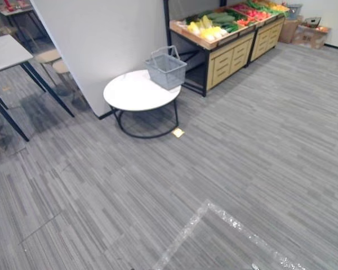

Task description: Pick vegetable in the basket

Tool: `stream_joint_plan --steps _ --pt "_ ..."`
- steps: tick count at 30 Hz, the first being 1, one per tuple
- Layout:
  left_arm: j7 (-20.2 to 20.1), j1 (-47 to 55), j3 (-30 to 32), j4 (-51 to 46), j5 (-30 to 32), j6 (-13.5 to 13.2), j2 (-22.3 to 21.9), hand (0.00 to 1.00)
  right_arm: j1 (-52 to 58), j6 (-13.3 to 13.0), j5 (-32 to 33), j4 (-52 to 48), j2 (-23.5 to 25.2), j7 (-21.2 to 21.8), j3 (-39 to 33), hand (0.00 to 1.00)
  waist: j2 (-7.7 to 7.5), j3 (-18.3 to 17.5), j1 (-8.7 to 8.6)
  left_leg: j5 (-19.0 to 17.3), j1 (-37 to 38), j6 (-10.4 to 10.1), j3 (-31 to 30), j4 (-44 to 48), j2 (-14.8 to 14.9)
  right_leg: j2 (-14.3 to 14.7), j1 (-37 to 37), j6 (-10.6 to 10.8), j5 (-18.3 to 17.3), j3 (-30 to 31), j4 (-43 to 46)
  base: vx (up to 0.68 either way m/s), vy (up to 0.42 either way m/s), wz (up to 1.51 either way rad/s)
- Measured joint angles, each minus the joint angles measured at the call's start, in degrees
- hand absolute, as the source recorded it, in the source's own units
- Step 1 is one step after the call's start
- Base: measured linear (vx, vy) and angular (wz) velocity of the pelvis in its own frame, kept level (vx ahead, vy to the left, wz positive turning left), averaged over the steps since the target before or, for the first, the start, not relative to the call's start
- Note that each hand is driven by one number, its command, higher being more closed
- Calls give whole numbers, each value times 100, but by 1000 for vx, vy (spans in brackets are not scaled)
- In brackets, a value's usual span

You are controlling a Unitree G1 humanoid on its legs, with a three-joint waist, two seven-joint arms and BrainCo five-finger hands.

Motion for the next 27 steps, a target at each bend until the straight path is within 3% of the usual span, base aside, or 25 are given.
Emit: stream_joint_plan --steps 8,27 --pt "100 -47 -55 -20 165 -188 43 0 -119 -15 6 -5 38 -7 0 0 -70 100 4 -23 80 -33 101 9 -19 -27 57 18 3 40 -13 -40 -9 -5" --pt "-34 -60 -105 34 126 -183 56 0 -161 -18 -11 -16 30 -4 13 0 -82 119 0 -2 116 -6 240 -38 -15 -8 57 30 20 92 -105 -15 -15 -2"
